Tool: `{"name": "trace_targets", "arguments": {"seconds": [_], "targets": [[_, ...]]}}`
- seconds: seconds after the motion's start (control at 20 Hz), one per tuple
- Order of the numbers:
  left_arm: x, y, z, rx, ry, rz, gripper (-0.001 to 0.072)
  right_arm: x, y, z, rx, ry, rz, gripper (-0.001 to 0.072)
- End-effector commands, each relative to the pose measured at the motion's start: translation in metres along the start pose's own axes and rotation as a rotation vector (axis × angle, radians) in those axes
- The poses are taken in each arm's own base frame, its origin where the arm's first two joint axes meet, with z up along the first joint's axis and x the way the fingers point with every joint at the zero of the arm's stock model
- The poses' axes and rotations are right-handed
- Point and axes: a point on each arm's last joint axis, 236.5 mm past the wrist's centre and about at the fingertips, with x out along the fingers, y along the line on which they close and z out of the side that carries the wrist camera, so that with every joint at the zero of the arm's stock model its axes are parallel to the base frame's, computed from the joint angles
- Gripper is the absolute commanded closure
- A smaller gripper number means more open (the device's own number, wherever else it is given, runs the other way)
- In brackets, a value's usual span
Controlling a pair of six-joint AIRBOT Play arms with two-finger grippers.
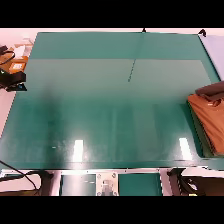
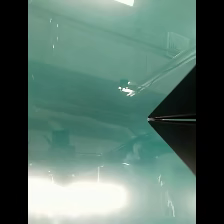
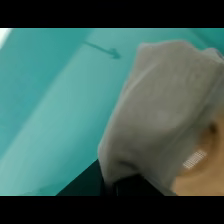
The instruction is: Fold the shirts.
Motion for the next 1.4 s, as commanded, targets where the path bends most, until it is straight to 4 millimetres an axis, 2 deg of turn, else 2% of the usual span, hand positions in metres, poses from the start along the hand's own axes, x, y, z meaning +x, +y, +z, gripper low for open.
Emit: {"name": "trace_targets", "arguments": {"seconds": [0.0, 0.1, 0.2, 0.3, 0.4, 0.6, 0.85, 0.9, 0.95, 1.0, 1.05, 1.1, 1.15, 1.2, 1.25, 1.3, 1.35], "targets": [[0.000, -0.003, 0.000, 0.002, -0.001, -0.014, 0.0679, -0.020, -0.084, -0.036, 0.131, 0.106, -0.311, 0.0700], [0.000, -0.004, 0.000, 0.002, 0.002, -0.017, 0.0680, -0.024, -0.115, -0.068, 0.172, 0.203, -0.433, 0.0700], [0.000, -0.004, -0.002, 0.011, 0.007, -0.017, 0.0680, -0.036, -0.158, -0.101, 0.208, 0.308, -0.614, 0.0700], [0.000, -0.004, -0.002, 0.010, 0.008, -0.017, 0.0680, -0.046, -0.193, -0.120, 0.226, 0.369, -0.759, 0.0700], [0.000, -0.004, -0.002, 0.010, 0.008, -0.017, 0.0680, -0.048, -0.215, -0.137, 0.239, 0.423, -0.836, 0.0700], [0.000, -0.004, -0.002, 0.010, 0.008, -0.017, 0.0680, -0.036, -0.233, -0.156, 0.254, 0.466, -0.872, 0.0700], [0.000, -0.004, -0.002, 0.010, 0.008, -0.017, 0.0679, -0.019, -0.245, -0.163, 0.246, 0.458, -0.868, 0.0692], [0.000, -0.004, -0.002, 0.010, 0.008, -0.017, 0.0680, -0.019, -0.247, -0.166, 0.251, 0.468, -0.871, 0.0582], [0.000, -0.004, -0.002, 0.010, 0.007, -0.017, 0.0680, -0.019, -0.248, -0.169, 0.257, 0.477, -0.872, 0.0331], [0.000, -0.004, -0.001, 0.010, 0.004, -0.017, 0.0680, -0.020, -0.248, -0.170, 0.261, 0.481, -0.871, 0.0185], [0.000, -0.004, 0.001, 0.010, -0.003, -0.016, 0.0680, -0.019, -0.243, -0.168, 0.262, 0.478, -0.857, 0.0185], [-0.001, -0.005, 0.002, 0.012, -0.010, -0.022, 0.0680, -0.013, -0.230, -0.164, 0.267, 0.467, -0.810, 0.0186], [-0.001, -0.008, 0.006, 0.023, -0.026, -0.034, 0.0680, -0.002, -0.209, -0.157, 0.257, 0.449, -0.732, 0.0256], [-0.004, -0.014, 0.009, 0.033, -0.046, -0.056, 0.0680, 0.011, -0.179, -0.148, 0.219, 0.432, -0.627, 0.0466], [-0.009, -0.023, 0.012, 0.038, -0.070, -0.087, 0.0680, 0.024, -0.144, -0.140, 0.155, 0.419, -0.514, 0.0643], [-0.018, -0.032, 0.014, 0.054, -0.101, -0.115, 0.0680, 0.035, -0.108, -0.135, 0.089, 0.407, -0.421, 0.0697], [-0.027, -0.038, 0.014, 0.068, -0.126, -0.132, 0.0680, 0.044, -0.070, -0.134, 0.017, 0.395, -0.341, 0.0698]]}}
